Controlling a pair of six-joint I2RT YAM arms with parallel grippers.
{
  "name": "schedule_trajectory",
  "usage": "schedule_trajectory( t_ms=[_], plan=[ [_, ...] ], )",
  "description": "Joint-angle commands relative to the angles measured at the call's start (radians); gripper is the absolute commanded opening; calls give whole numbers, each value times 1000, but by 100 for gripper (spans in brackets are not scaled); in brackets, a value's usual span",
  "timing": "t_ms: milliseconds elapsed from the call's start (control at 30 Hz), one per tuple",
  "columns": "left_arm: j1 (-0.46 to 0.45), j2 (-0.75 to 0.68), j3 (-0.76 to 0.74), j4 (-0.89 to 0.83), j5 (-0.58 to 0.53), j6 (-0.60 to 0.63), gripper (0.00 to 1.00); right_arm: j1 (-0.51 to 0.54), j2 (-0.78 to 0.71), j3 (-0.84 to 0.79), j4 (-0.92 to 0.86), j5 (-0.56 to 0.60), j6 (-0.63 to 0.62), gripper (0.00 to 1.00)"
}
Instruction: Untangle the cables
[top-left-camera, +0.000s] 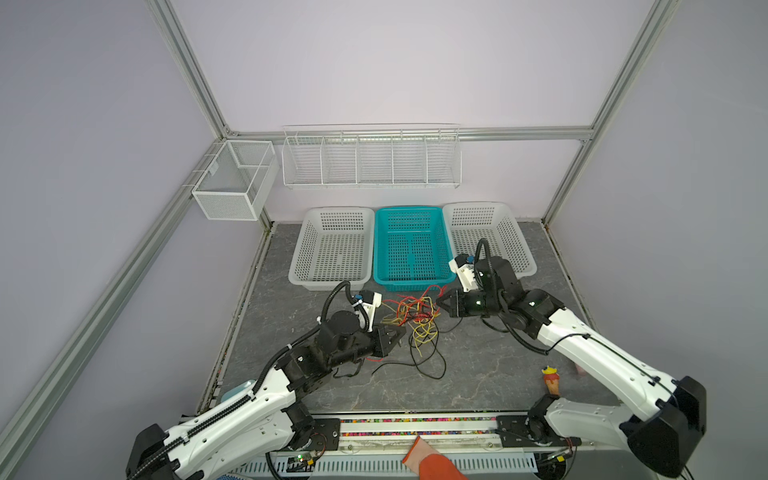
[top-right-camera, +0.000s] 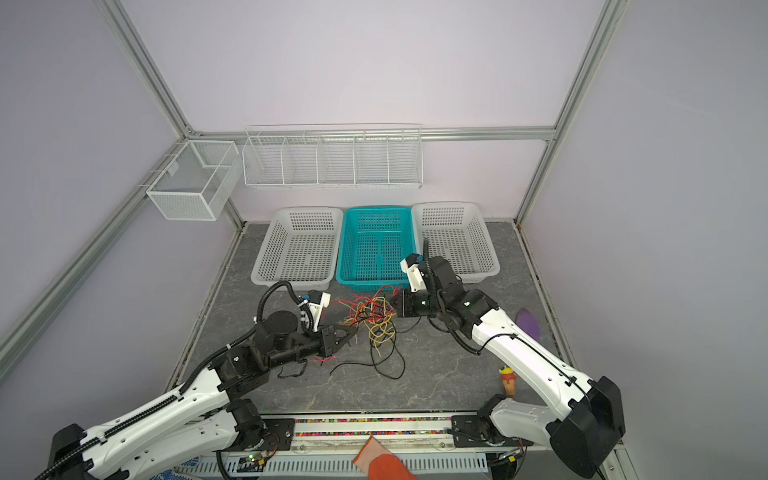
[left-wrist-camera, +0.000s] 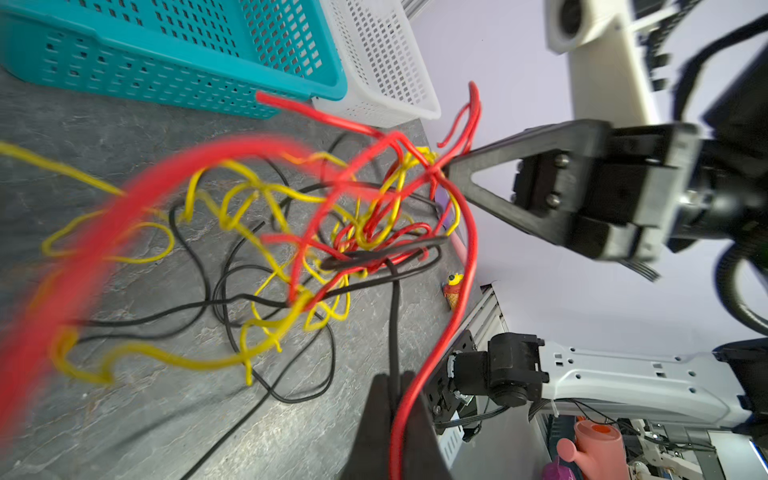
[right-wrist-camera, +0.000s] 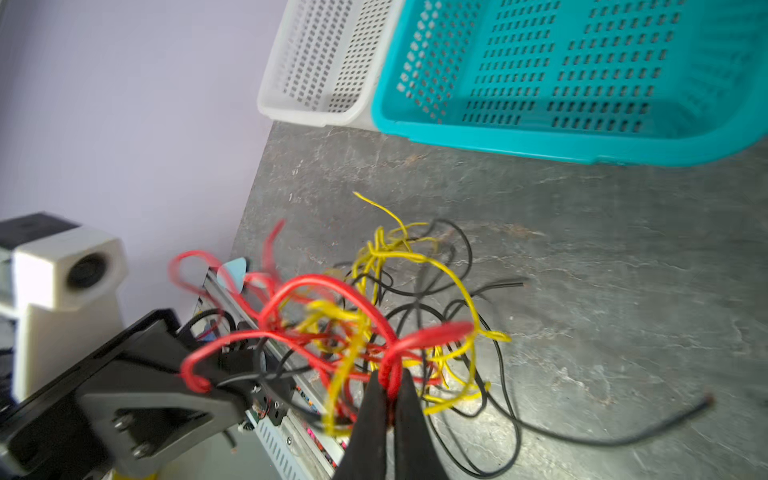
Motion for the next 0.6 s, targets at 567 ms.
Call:
schedule_trajectory(
  t_ms=[567],
  plan=[
    [129,-287,218,-454,-114,117,0,-282,92,-225,19,33,47,6]
  ],
)
